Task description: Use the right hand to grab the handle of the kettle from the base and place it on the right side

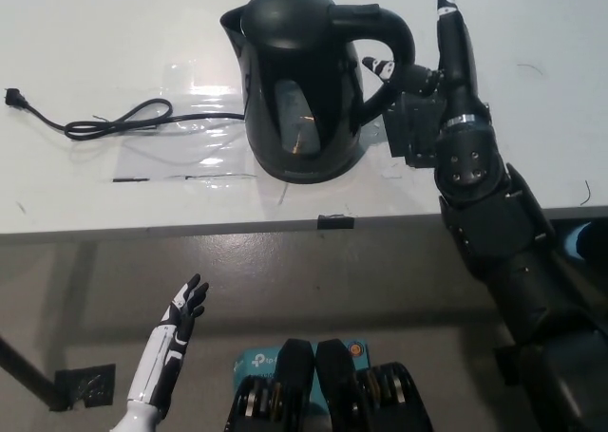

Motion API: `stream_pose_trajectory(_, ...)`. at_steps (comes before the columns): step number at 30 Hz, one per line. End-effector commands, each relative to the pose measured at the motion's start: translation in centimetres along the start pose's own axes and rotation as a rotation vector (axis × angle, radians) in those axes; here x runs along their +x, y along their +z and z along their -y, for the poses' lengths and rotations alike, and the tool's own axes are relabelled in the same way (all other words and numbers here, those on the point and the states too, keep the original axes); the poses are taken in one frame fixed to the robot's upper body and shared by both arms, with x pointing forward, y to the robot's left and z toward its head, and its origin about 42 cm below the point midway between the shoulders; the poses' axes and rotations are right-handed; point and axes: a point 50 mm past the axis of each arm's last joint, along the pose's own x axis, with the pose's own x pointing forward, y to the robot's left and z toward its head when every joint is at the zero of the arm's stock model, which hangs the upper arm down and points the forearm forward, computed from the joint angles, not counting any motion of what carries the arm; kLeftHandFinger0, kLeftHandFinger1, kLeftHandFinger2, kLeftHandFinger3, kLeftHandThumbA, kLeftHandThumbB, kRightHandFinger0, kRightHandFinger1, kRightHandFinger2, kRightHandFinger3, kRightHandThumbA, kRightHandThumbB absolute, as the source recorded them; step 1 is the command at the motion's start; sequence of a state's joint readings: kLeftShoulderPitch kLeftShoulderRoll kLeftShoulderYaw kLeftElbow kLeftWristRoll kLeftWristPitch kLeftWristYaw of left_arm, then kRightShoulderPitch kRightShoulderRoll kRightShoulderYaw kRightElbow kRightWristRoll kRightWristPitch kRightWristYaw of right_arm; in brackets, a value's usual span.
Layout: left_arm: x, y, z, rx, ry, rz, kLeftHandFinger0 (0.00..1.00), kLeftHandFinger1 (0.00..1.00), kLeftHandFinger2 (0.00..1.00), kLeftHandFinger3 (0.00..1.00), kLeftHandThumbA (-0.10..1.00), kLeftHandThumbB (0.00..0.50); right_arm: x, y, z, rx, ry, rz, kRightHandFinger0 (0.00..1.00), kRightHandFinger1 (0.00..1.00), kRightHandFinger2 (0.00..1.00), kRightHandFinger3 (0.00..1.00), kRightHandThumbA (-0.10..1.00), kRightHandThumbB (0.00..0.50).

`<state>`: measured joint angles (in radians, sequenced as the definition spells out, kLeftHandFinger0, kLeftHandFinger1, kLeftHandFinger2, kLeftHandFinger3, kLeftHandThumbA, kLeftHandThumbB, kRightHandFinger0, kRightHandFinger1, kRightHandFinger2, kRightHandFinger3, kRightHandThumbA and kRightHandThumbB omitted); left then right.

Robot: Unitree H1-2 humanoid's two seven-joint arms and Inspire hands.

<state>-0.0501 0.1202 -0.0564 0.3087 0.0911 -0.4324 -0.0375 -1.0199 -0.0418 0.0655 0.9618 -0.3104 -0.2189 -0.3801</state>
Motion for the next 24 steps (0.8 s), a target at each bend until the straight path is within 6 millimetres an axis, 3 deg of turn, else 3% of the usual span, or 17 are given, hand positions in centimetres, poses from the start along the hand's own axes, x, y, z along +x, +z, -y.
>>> stream_pose_trajectory(1, 0.1, 0.8, -0.4, -0.002, -0.001, 0.059, 1.00, 1.00, 1.00, 1.00, 1.00, 0.500, 3.0, 4.5, 0.9, -0.039, -0.051, 0.125, 1.00, 1.00, 1.00, 1.00, 0.97, 0.255)
stream_pose_trajectory(4, 0.1, 0.9, -0.4, -0.001, -0.005, 0.063, 1.00, 1.00, 1.00, 1.00, 1.00, 0.500, 3.2, 4.6, 0.8, -0.058, -0.046, 0.132, 1.00, 1.00, 1.00, 1.00, 0.99, 0.264)
stream_pose_trajectory(11, 0.0, 1.0, -0.3, 0.003, -0.008, 0.066, 1.00, 1.00, 1.00, 1.00, 1.00, 0.500, 3.6, 4.7, 0.4, -0.085, -0.043, 0.163, 1.00, 1.00, 1.00, 1.00, 0.90, 0.248)
stream_pose_trajectory(14, -0.1, 1.0, -0.3, -0.005, -0.003, 0.065, 1.00, 1.00, 1.00, 1.00, 1.00, 0.500, 3.9, 5.0, 0.0, -0.083, -0.041, 0.160, 1.00, 1.00, 1.00, 1.00, 0.63, 0.244)
stream_pose_trajectory(15, -0.1, 1.0, -0.4, -0.012, 0.000, 0.063, 1.00, 1.00, 1.00, 1.00, 1.00, 0.500, 4.0, 5.3, -0.1, -0.119, -0.040, 0.168, 1.00, 1.00, 1.00, 1.00, 0.49, 0.246)
stream_pose_trajectory(16, 0.0, 1.1, -0.3, -0.006, -0.001, 0.063, 1.00, 1.00, 1.00, 1.00, 1.00, 0.500, 4.2, 5.5, -0.3, -0.164, -0.036, 0.181, 0.93, 0.98, 1.00, 0.94, 0.30, 0.268)
stream_pose_trajectory(17, 0.0, 1.1, -0.3, -0.003, 0.001, 0.063, 1.00, 1.00, 1.00, 1.00, 1.00, 0.500, 4.4, 5.8, -0.5, -0.211, -0.025, 0.191, 0.73, 0.77, 0.85, 0.81, 0.22, 0.278)
stream_pose_trajectory(18, 0.0, 1.1, -0.4, 0.003, 0.001, 0.063, 1.00, 1.00, 1.00, 1.00, 1.00, 0.500, 4.6, 6.2, -0.7, -0.288, -0.019, 0.215, 0.28, 0.42, 0.60, 0.59, 0.07, 0.301)
stream_pose_trajectory(19, 0.0, 1.1, -0.4, 0.003, -0.001, 0.061, 1.00, 1.00, 1.00, 1.00, 1.00, 0.500, 4.7, 6.4, -0.9, -0.334, -0.018, 0.233, 0.19, 0.36, 0.55, 0.53, 0.04, 0.306)
stream_pose_trajectory(20, 0.0, 1.1, -0.4, 0.002, -0.003, 0.062, 1.00, 1.00, 1.00, 1.00, 1.00, 0.500, 4.7, 6.5, -0.9, -0.356, -0.021, 0.246, 0.09, 0.26, 0.45, 0.42, -0.05, 0.313)
stream_pose_trajectory(21, 0.0, 1.1, -0.4, 0.018, -0.008, 0.062, 1.00, 1.00, 1.00, 1.00, 1.00, 0.500, 4.7, 6.8, -1.1, -0.385, -0.030, 0.268, 0.00, 0.12, 0.29, 0.29, -0.10, 0.300)
stream_pose_trajectory(23, 0.1, 1.2, -0.5, 0.039, -0.011, 0.062, 1.00, 1.00, 1.00, 1.00, 1.00, 0.500, 4.8, 7.0, -1.1, -0.427, -0.040, 0.296, 0.00, 0.01, 0.14, 0.17, -0.10, 0.259)
stream_pose_trajectory(24, 0.1, 1.3, -0.5, 0.053, -0.012, 0.064, 1.00, 1.00, 1.00, 1.00, 1.00, 0.500, 4.8, 7.2, -1.2, -0.457, -0.047, 0.320, 0.00, 0.03, 0.20, 0.20, -0.10, 0.236)
